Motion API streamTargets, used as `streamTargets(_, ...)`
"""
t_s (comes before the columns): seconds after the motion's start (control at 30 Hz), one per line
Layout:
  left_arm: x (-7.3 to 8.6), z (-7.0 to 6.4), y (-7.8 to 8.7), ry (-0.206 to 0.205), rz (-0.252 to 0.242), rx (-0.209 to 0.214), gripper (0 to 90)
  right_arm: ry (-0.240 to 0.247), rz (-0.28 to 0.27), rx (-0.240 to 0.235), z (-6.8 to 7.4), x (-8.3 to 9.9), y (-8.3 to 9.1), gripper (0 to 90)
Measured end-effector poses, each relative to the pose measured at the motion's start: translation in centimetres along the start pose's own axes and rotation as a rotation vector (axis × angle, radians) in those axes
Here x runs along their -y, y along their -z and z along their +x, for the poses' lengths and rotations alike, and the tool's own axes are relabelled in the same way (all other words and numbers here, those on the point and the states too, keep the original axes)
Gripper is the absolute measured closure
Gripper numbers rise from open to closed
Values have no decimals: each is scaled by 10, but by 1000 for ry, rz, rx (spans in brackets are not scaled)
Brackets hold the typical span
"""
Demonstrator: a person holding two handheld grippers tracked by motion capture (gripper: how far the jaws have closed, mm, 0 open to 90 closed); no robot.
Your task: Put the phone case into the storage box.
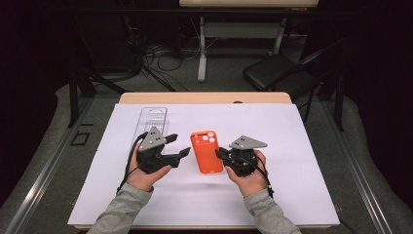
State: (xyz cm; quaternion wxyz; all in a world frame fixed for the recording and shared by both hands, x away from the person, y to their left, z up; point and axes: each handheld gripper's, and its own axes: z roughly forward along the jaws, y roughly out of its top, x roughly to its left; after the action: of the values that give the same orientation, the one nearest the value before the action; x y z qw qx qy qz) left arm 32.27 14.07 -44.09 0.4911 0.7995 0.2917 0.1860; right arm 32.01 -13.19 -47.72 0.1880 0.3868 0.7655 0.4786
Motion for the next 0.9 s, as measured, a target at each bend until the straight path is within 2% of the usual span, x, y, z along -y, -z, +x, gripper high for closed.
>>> streamTargets(0.3,0,-5,-2,-25,19,-30,399,27,14,-9,10,2,-4,831)
streamTargets(0.6,1,-2,-1,-4,44,-53,478,44,14,-9,16,2,-5,831)
streamTargets(0.7,1,-3,-2,-2,51,-39,521,52,16,-12,17,2,-5,831)
streamTargets(0.9,1,-5,-2,-27,55,-57,527,76,23,-14,23,3,-7,831)
